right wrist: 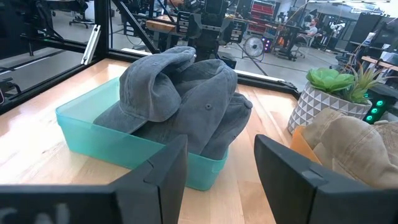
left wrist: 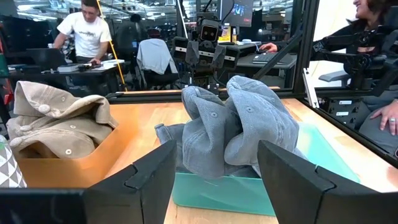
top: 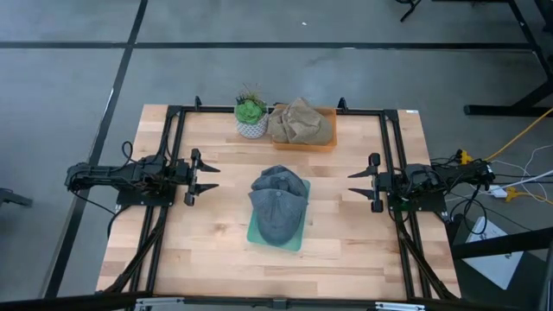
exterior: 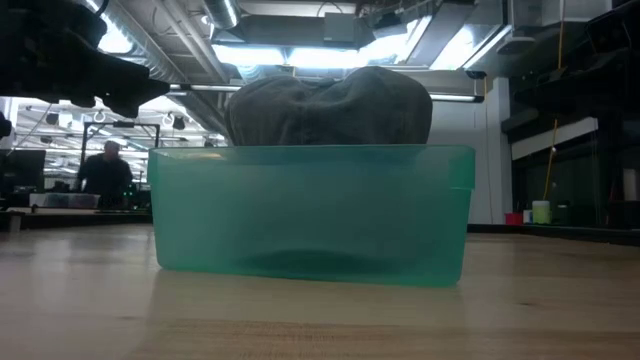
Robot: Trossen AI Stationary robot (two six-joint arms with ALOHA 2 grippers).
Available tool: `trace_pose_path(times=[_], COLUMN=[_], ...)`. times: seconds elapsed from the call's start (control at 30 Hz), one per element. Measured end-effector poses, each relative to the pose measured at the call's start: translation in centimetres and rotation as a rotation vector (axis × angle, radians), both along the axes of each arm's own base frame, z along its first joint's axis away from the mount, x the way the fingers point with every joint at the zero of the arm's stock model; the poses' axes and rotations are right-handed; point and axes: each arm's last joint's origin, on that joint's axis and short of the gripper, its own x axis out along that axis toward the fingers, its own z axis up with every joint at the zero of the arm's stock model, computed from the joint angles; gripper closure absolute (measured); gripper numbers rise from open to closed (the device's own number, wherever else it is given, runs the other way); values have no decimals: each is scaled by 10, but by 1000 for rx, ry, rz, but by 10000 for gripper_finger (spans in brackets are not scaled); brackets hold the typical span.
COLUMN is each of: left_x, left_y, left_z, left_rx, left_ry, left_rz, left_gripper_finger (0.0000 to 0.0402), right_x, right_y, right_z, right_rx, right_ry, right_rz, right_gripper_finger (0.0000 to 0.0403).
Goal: Pick & Place hat
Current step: Return to Home Position
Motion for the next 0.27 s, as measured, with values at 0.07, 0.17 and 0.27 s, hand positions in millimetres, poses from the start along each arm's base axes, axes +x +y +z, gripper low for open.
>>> trace_pose_path(times=[0.07, 0.17, 0.27], left_x=[0, 0, 0], left_y=[0, 0, 0], left_z=[0, 0, 0], left_rx=[0, 0, 0], left_ry=[0, 0, 0], left_rz=[0, 0, 0], left_gripper_finger=[181, 182, 183], right_x=[0, 0, 0], right_y=[0, 0, 0], right_z=[0, 0, 0], right_rx=[0, 0, 0], right_ry=[0, 0, 0], right_rz=[0, 1, 0], right_gripper_finger=[218, 218, 218])
